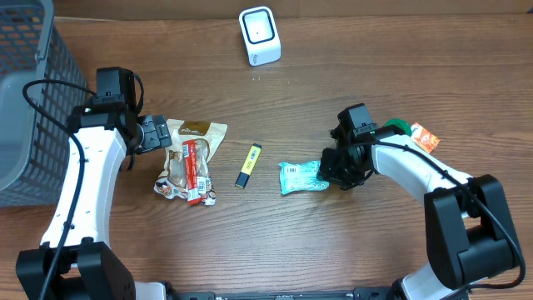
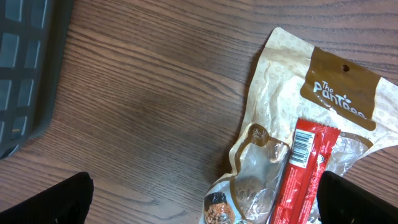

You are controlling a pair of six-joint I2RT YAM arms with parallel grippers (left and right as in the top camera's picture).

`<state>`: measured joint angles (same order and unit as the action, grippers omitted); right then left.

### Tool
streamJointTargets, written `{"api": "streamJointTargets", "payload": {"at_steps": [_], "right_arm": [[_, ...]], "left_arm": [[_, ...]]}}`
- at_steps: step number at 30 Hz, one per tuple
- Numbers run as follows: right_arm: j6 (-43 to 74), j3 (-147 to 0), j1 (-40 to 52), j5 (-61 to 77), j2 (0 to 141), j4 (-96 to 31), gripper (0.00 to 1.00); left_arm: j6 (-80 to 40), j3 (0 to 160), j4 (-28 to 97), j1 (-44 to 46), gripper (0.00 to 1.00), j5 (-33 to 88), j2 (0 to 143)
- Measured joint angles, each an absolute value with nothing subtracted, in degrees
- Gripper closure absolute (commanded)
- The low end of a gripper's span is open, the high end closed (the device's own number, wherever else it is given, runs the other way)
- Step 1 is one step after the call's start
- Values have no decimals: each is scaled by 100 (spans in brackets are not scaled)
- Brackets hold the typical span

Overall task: Scan the item barcode
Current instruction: 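Grasp the mint-green pack's corner with the right gripper and lift, then carry the mint-green pack to the white scanner and hold it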

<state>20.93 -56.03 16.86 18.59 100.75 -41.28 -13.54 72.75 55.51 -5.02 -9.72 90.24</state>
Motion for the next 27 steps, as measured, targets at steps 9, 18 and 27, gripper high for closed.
{"api": "streamJointTargets", "payload": {"at_steps": [9,18,27], "right_arm": [[1487,-5529,1511,2399,10031,-4171,96],[633,-5509,886,3649,9225,-4589,96],[-191,-5511,829,4254,8029,-5199,96]], "left_arm": [[-1354,7275,5551,-502,0,-972,9024],[-1354,7275,5548,-502,0,-972,9024],[-1354,7275,5551,-502,0,-972,9024]]}}
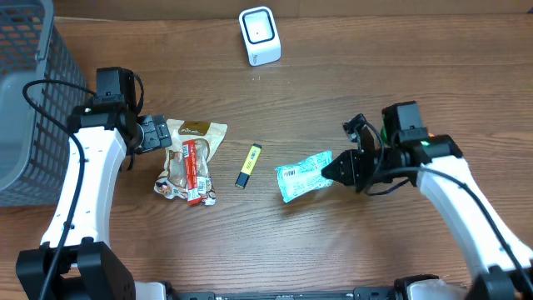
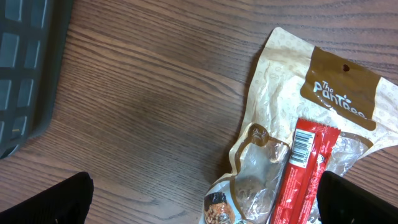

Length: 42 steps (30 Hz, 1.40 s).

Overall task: Scan the item barcode
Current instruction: 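Carry the mint-green pack to the white scanner and hold it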

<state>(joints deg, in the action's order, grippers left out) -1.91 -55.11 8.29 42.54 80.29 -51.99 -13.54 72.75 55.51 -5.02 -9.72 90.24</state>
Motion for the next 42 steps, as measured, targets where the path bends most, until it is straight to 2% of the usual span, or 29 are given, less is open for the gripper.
{"api": "streamJointTargets", "payload": {"at_steps": [7,42], "right_arm": [[-351,-5509,829,4372,7397,-5509,96],[-134,-5793,829,3828,7387,-5734,97]], "left_arm": [[-1354,7275,5551,-502,0,-972,9024],[-1354,7275,5551,-502,0,-972,9024]]}}
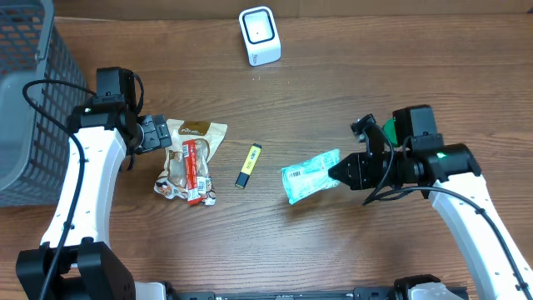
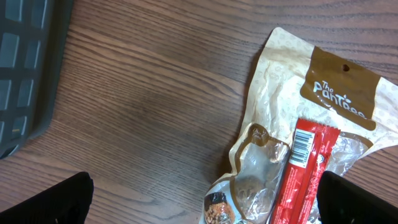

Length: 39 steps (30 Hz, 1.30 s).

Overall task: Scan the item barcode
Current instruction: 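Carry the mint-green pack to the white scanner and hold it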

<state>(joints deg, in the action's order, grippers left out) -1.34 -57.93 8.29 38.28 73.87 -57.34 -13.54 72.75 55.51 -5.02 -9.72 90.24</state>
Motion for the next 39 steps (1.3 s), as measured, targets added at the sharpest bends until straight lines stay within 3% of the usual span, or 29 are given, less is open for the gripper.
{"api": "streamJointTargets", "payload": {"at_steps": [8,12,18,25,30,39], "right_arm": [[-257,-9271,829,3002,8482,-8042,97],[-384,-11045,845,2497,9306,-8254,96],[-456,-11815,1090,1673,9904,-6840,96],[-607,-11837,1903,-314,10416,-5199,96],[-1466,-11845,2700,-1800,11133,-4104,96],[-2397,-11848,3074,-3267,12418,-2556,96]], "left_arm": [[-1354,7273,5553,-502,0,-972,9024],[-1354,7273,5553,-502,0,-974,9024],[-1354,7273,5553,-502,0,-972,9024],[-1354,7273,5551,-502,0,-972,9024],[-1354,7273,5546,-502,0,-972,9026],[-1354,7273,5548,-502,0,-972,9026]]}}
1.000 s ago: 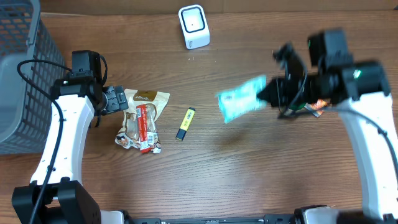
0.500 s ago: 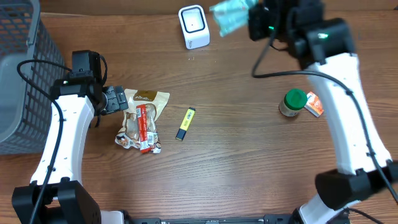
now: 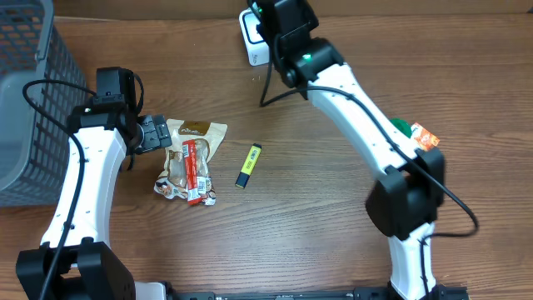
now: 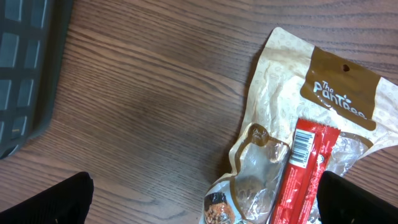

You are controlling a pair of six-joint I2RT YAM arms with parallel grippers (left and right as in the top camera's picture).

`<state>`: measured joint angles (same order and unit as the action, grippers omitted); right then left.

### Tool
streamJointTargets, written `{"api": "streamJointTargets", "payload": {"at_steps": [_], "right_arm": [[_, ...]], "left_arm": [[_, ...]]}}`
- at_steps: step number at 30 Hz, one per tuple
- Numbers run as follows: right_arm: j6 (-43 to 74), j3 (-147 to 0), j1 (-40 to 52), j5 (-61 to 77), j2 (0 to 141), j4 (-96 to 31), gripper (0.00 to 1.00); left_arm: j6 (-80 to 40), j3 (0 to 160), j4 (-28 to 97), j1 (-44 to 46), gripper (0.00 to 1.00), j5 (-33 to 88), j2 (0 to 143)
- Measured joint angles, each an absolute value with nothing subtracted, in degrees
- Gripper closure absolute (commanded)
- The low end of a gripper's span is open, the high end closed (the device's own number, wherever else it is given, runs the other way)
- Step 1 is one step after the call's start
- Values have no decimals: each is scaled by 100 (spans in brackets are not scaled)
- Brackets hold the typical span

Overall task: Scan the item barcode
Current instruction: 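Carry the mint-green pack to the white scanner and hold it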

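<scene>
The white barcode scanner (image 3: 251,42) stands at the back edge of the table. The wrist of my right arm (image 3: 289,23) hangs right over it and covers most of it. The fingers are hidden under the wrist, so their state does not show. The teal packet is not visible in any view. My left gripper (image 4: 205,205) is open, low over the table at the left, with its fingers (image 4: 62,199) either side of a tan snack bag (image 4: 292,124) and a red bar (image 4: 305,168).
A grey basket (image 3: 25,100) fills the far left. A yellow highlighter (image 3: 248,165) lies in the middle of the table. Green (image 3: 400,127) and orange (image 3: 425,136) items lie at the right, beside my right arm's forearm (image 3: 366,125), which stretches diagonally across the table.
My right arm has moved from the front right of the table to the back, over the scanner. The teal packet it held has gone out of sight. The left arm has not moved.
First my right gripper was down on the teal packet lying on the table right of centre. Then it held the packet off the table, barcode side up, and a little farther right. Now the arm is over the scanner. The left gripper stayed open by the snack bag.
</scene>
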<state>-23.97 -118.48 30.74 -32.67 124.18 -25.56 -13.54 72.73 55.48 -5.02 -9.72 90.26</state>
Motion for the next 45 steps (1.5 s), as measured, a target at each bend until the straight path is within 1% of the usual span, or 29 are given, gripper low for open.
{"api": "streamJointTargets", "payload": {"at_steps": [4,10,17,23,34,45], "right_arm": [[-2746,-11850,3074,-3780,12919,-1457,96],[-3387,-11850,3072,-4036,13458,-198,96],[-3719,-11850,3061,-4003,13952,368,96],[-3820,-11850,3041,-3924,14387,399,96],[-3966,-11891,3076,-3957,14398,108,96],[-4073,-11893,3527,-4047,14398,-237,96]], "left_arm": [[-1354,7275,5548,-502,0,-974,9026],[-1354,7273,5551,-502,0,-969,9028],[-1354,7273,5548,-502,0,-972,9028],[-1354,7273,5551,-502,0,-972,9028],[-1354,7273,5551,-502,0,-972,9028],[-1354,7273,5551,-502,0,-972,9028]]}}
